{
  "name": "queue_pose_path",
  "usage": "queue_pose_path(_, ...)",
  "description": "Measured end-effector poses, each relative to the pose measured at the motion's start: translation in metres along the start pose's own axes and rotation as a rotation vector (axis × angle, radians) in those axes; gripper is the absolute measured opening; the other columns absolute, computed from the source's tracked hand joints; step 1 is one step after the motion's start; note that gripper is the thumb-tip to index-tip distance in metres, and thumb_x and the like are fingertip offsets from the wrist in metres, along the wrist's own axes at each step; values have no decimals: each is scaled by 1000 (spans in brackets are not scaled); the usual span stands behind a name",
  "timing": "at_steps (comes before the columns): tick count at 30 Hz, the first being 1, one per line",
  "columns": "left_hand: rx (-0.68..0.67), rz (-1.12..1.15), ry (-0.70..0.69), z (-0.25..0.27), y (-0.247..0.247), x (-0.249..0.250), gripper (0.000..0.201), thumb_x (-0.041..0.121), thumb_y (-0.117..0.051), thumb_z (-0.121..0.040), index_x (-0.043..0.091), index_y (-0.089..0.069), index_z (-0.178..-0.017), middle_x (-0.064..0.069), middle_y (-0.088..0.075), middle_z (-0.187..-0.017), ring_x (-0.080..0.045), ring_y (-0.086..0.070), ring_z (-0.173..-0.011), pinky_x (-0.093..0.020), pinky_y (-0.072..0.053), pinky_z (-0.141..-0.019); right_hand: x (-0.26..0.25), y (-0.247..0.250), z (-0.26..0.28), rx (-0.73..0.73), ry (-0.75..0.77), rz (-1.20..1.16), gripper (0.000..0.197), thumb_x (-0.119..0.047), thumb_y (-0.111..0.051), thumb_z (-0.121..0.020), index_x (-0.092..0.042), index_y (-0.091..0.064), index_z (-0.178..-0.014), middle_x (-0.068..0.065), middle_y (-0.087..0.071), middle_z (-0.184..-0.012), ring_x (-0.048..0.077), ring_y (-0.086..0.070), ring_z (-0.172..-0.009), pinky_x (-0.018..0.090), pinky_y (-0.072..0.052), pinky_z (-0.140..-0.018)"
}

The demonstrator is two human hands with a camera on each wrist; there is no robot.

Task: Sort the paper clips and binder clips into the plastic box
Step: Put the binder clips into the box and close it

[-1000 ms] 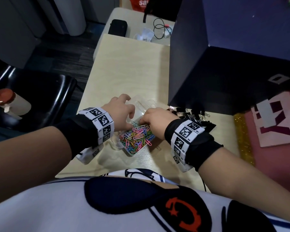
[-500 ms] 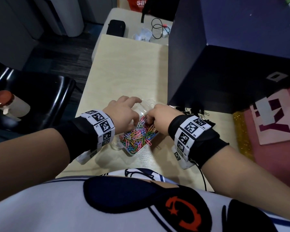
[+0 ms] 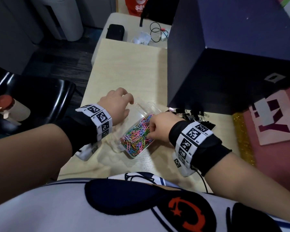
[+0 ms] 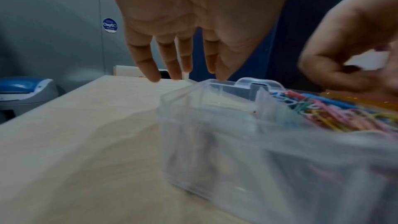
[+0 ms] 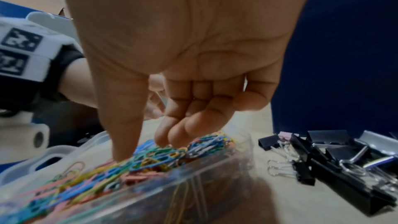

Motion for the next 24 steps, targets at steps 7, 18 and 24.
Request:
queue_pose_path(7,-144,-51,63,-10,-6,-12,39,7,-41,-91,25,-40,-125,-4,-62,-96,-26,-56,-84,-37,-46,-68,-1,-4,-4,65,-4,-35,9,-28,-58,-86,-21,-64,-87,2,-68,-94,23,-63,-92,32,-52,-80)
queue_pose_path(18,-128,6,321,3,9,-49,46,0,-45,-81,20,-30,-121,-11,-57,-70,-26,-55,-56,-32,-43,-49,69,-7,-2,421,-437,-219,37,-38,-52,-90,-21,-51,-122,6,-40,-130,30,-40,-119,41,-41,-97)
queue_pose_path(24,-253,11,360,6,4,-52,23,7,-46,-85,5,-63,-100,-12,-72,-91,-29,-69,-83,-34,-56,-76,96,-40,-4,211,-579,-258,68,-55,-52,-87,-41,-19,-145,-1,-8,-158,38,-8,-143,61,-22,-110)
Point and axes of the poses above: each hand's wrist, its own z-axis away from the middle knuckle, its own y-axis out of the back of the hand, x = y × z, the point moved 6 cm from there along -z, towards the middle knuckle
